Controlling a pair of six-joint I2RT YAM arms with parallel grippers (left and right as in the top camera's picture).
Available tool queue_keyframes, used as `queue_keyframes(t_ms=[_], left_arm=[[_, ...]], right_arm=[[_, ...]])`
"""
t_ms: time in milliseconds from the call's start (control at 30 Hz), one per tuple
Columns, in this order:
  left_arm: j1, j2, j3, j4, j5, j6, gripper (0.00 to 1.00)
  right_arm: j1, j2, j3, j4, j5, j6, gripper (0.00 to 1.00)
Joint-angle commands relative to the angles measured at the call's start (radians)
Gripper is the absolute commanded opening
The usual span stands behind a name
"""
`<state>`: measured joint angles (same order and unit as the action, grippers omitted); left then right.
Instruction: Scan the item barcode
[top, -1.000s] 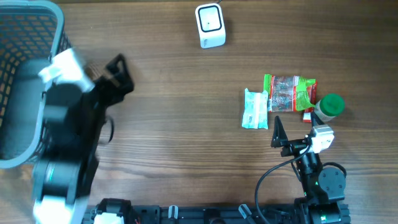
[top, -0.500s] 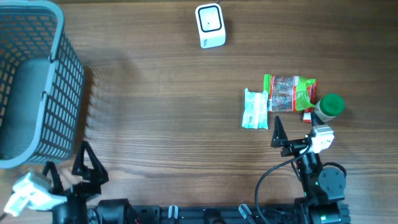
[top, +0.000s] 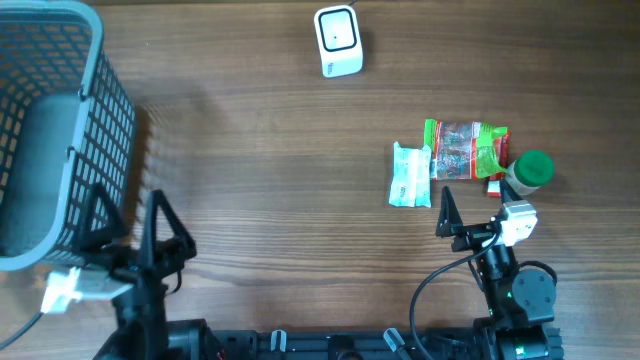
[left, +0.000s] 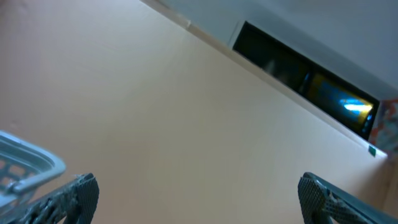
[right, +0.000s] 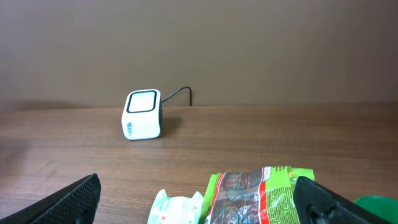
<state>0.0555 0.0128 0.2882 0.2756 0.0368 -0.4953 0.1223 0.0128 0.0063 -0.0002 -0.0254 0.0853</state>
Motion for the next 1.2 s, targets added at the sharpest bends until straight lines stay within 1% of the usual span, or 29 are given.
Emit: queue_keyframes(t_ms=[0, 233, 367, 467, 500, 567, 733, 833, 1167], left_arm=[[0.007, -0.009, -0.143, 0.029, 0.045, -0.055, 1.0], [0.007, -0.009, -0.279, 0.019, 0.041, -0.068, 1.0], [-0.003, -0.009, -0.282, -0.109, 0.029, -0.066, 1.0], [-0.014, -0.009, -0.282, -0.236, -0.004, -0.061, 1.0], [-0.018, -0.009, -0.282, -0.293, -0.012, -0.04, 1.0], [-0.026, -0.009, -0.282, -0.349, -0.003, 0.091, 1.0], [-0.041, -0.009, -0.282, -0.347, 0.076, 0.423, 1.0], [-0.041, -0.009, -0.282, -0.347, 0.071, 0.455, 1.0], [-0.041, -0.009, -0.282, -0.344, 0.071, 0.455, 1.0]], right_arm=[[-0.005, -0.009, -0.001, 0.003, -0.005, -0.006, 1.0], [-0.005, -0.009, -0.001, 0.003, -0.005, -0.006, 1.0], [-0.005, -0.009, -0.001, 0.003, -0.005, -0.006, 1.0], [-0.005, -0.009, -0.001, 0.003, -0.005, -0.006, 1.0], [-0.005, -0.009, -0.001, 0.003, -0.005, -0.007, 1.0], [-0.005, -0.009, -0.001, 0.003, -0.005, -0.006, 1.0], [-0.005, -0.009, -0.001, 0.003, -0.005, -0.006, 1.0], [-0.005, -0.009, -0.001, 0.003, -0.005, -0.006, 1.0], [-0.005, -0.009, -0.001, 0.003, -0.005, -0.006, 1.0]])
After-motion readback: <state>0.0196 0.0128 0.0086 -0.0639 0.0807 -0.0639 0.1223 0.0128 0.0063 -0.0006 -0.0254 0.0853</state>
